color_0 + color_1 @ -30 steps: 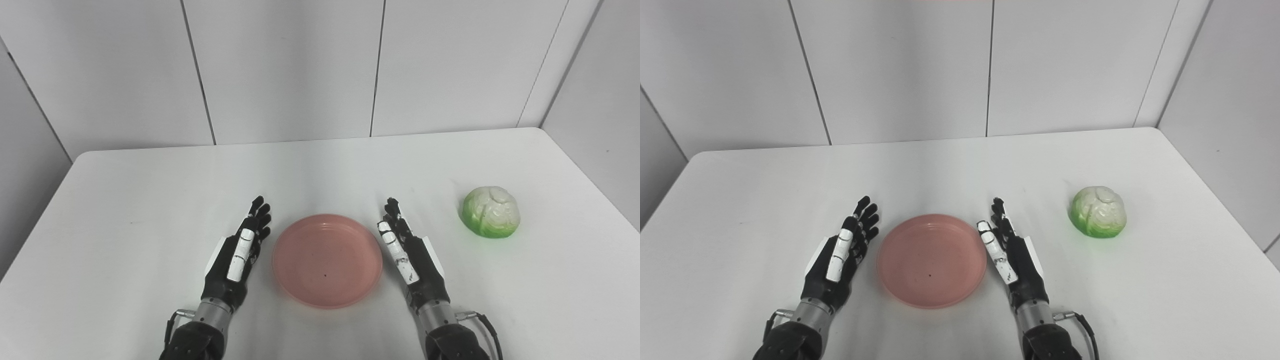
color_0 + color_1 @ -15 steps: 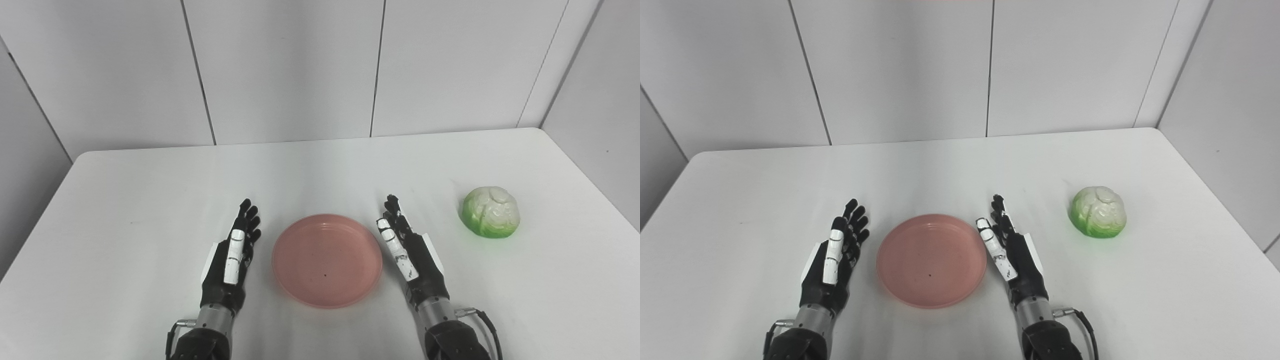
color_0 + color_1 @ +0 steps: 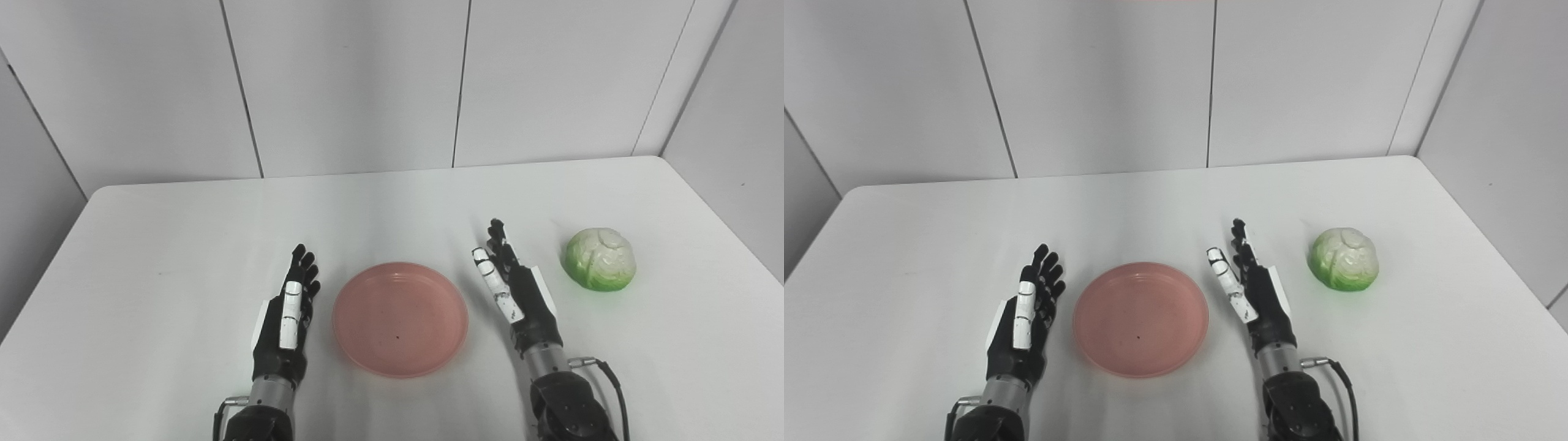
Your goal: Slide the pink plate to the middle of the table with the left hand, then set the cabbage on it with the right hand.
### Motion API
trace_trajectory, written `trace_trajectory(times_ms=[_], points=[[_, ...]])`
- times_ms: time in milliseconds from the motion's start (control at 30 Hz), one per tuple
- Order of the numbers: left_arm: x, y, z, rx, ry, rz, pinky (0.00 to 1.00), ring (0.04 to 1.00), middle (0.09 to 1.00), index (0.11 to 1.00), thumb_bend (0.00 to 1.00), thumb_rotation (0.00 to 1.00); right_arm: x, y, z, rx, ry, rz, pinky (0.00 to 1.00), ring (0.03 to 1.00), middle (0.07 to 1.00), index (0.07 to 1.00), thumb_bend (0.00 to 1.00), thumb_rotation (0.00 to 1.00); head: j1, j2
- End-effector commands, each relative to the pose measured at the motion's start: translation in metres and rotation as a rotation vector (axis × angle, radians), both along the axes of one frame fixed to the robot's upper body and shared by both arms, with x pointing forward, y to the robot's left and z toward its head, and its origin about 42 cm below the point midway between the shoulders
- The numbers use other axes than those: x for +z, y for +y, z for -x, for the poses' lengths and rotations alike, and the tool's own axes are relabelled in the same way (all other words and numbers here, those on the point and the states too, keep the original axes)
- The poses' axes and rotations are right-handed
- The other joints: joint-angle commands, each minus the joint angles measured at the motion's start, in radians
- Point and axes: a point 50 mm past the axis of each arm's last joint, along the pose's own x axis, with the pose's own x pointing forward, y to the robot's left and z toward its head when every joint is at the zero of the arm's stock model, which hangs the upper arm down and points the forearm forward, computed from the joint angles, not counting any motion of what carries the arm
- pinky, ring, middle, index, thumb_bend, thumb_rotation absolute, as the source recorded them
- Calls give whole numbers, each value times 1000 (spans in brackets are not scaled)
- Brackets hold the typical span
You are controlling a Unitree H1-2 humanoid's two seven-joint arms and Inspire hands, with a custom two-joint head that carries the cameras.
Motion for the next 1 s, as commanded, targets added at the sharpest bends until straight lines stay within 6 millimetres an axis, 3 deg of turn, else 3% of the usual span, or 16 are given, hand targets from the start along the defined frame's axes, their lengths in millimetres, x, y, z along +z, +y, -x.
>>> trace_trajectory(times_ms=[0, 133, 233, 300, 367, 533, 767, 967], points=[[-4, 2, 0, 10, 23, 5, 1000, 1000, 1000, 1000, 732, 1000, 49, -3, -13, -17, -232, 38, 968, 964, 988, 1000, 656, 827, -16, -5], [-9, 7, -1, 8, 23, -10, 1000, 1000, 1000, 1000, 737, 1000, 82, -17, -16, -123, -329, 108, 857, 939, 977, 1000, 686, 756, -53, -13], [-15, 15, -1, 0, 23, -5, 1000, 1000, 1000, 1000, 740, 1000, 108, -29, -17, -192, -396, 212, 886, 931, 965, 1000, 679, 734, -127, -20], [-18, 20, -1, 0, 28, 5, 1000, 1000, 1000, 1000, 733, 1000, 120, -39, -19, -205, -412, 263, 899, 932, 965, 998, 678, 750, -155, -27], [-22, 23, -3, 1, 28, 9, 1000, 1000, 1000, 1000, 733, 990, 130, -51, -21, -205, -414, 288, 897, 926, 957, 974, 712, 705, -170, -30], [-28, 33, -6, 4, 33, 20, 1000, 1000, 1000, 1000, 740, 958, 142, -78, -23, -263, -398, 381, 887, 918, 933, 954, 741, 598, -204, -32], [-33, 42, -12, -7, 39, 29, 1000, 1000, 1000, 1000, 751, 939, 152, -111, -21, -402, -331, 527, 869, 932, 954, 968, 817, 626, -235, -33], [-34, 44, -13, -27, 34, 30, 1000, 1000, 1000, 1000, 740, 959, 151, -136, -17, -462, -226, 592, 816, 914, 950, 949, 874, 545, -238, -32]])
